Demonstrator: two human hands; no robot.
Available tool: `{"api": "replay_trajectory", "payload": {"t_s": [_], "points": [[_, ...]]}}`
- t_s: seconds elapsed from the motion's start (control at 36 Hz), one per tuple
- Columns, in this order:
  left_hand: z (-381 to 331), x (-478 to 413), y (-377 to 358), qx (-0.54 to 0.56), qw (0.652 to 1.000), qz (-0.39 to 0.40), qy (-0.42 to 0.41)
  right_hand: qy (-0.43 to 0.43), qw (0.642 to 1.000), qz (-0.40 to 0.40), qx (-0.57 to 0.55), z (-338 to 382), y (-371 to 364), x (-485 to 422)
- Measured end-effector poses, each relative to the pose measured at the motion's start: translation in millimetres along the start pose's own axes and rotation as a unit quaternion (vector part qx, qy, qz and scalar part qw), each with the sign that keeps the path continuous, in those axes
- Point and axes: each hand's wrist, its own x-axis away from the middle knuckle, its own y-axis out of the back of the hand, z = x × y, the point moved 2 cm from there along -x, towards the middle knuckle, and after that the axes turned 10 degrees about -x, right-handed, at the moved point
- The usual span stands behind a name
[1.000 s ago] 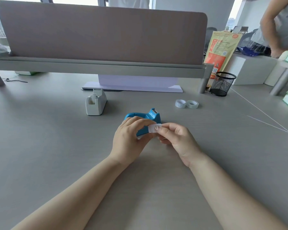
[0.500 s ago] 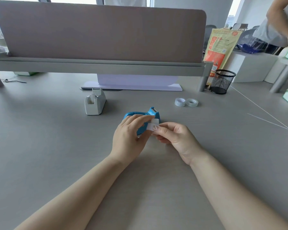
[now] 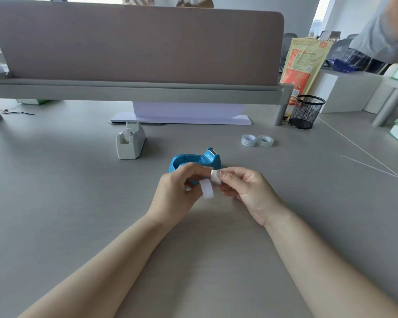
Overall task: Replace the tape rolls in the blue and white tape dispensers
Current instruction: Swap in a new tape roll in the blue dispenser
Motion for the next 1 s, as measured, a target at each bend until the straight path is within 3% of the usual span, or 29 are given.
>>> {"api": "replay_trajectory", "payload": {"t_s": [0.17,0.25,0.44,0.67,0.78,0.89,1.0], "points": [[-0.6,0.3,3.5,-0.095,0.995,-0.021,-0.007,0.032,0.998,-0.044,0.008,-3.1,3.7,-2.2],[-3.9,0.4,7.1,-0.122,0.993,-0.002,-0.007,0.08,0.99,-0.062,0.101,-6.8,5.0,-4.3],[0.1,0.5,3.5,-0.137,0.99,0.039,-0.019,0.102,0.95,-0.089,0.281,-12.9,9.6,-6.4],[0.9,0.4,1.6,-0.153,0.987,0.046,-0.009,0.105,0.911,-0.052,0.394,-14.0,6.0,-6.1],[1.1,-0.4,2.1,-0.135,0.99,0.027,0.018,0.101,0.919,-0.049,0.377,-11.7,6.0,-5.6],[2.3,-0.4,3.9,-0.122,0.992,0.023,0.038,0.131,0.954,-0.059,0.265,-3.0,1.5,-0.2],[2.7,-0.9,4.4,-0.11,0.993,0.02,0.039,0.174,0.955,-0.031,0.237,2.0,-7.1,6.1]]}}
